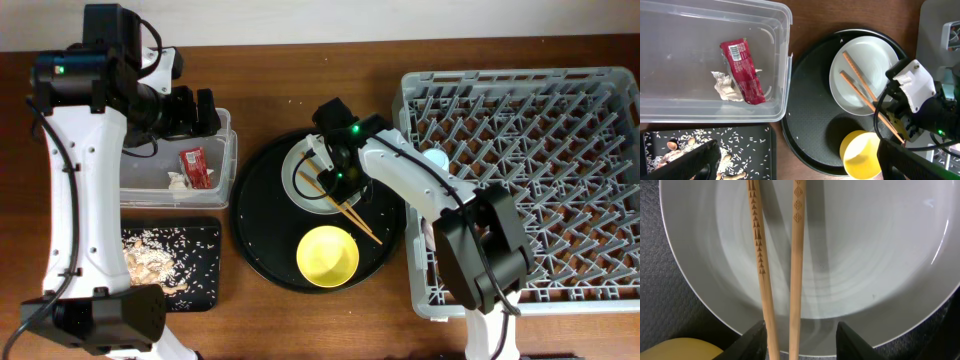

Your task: Sort waste into correct bins and load items into the dishwasher rack

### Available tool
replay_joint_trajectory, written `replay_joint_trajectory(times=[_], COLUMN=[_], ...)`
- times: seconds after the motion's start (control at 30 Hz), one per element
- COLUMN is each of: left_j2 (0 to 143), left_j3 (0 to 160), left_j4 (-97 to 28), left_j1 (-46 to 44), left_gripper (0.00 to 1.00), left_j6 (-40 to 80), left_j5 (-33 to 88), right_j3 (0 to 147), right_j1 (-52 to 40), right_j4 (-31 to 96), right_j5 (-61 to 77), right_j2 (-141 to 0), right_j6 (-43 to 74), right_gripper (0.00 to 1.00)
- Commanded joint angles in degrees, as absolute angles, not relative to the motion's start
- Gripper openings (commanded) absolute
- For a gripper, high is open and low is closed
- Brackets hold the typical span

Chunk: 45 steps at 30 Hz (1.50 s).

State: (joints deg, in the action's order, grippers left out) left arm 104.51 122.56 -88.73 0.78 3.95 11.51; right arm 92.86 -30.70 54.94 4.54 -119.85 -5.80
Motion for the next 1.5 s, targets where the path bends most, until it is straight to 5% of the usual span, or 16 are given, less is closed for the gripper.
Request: replay_joint_trajectory(times=[0.0, 0.7, 0.93, 0.97, 1.07, 1.13, 1.47], left_j2=[104.55, 104.55, 104.55, 104.55, 104.55, 104.55, 104.55], left_j3=[122.72, 122.72, 122.72, 122.72, 122.72, 122.72, 122.72], left_j4=[-88.82, -88.82, -88.82, -88.82, -88.82, -88.82, -88.82], left_j1=[0.93, 0.93, 0.93, 0.93, 0.93, 0.93, 0.93], left_gripper=[0.99, 0.99, 0.99, 0.99, 0.99, 0.99, 0.99], left_j6=[3.66, 3.66, 3.66, 3.66, 3.66, 3.66, 3.66], left_j5=[11.07, 11.07, 11.07, 11.07, 11.07, 11.07, 11.07], right_j3=[93.17, 85.89, 85.84, 86.13, 88.23, 92.33, 113.38], right_j1=[-31.11, -31.11, -31.11, -31.11, -31.11, -31.11, -19.16], right_j4=[53.93, 42.57, 42.48, 42.41, 43.2, 46.37, 71.37], right_j5=[4.45, 4.45, 4.43, 4.45, 4.47, 4.47, -1.32], right_j2=[-120.4, -120.4, -120.38, -120.27, -119.48, -117.86, -113.8], right_j6=[-5.74, -5.52, -5.52, -5.52, -5.52, -5.52, -5.85], right_gripper=[0.44, 0.38, 0.22, 0.14, 0.12, 0.04, 0.04])
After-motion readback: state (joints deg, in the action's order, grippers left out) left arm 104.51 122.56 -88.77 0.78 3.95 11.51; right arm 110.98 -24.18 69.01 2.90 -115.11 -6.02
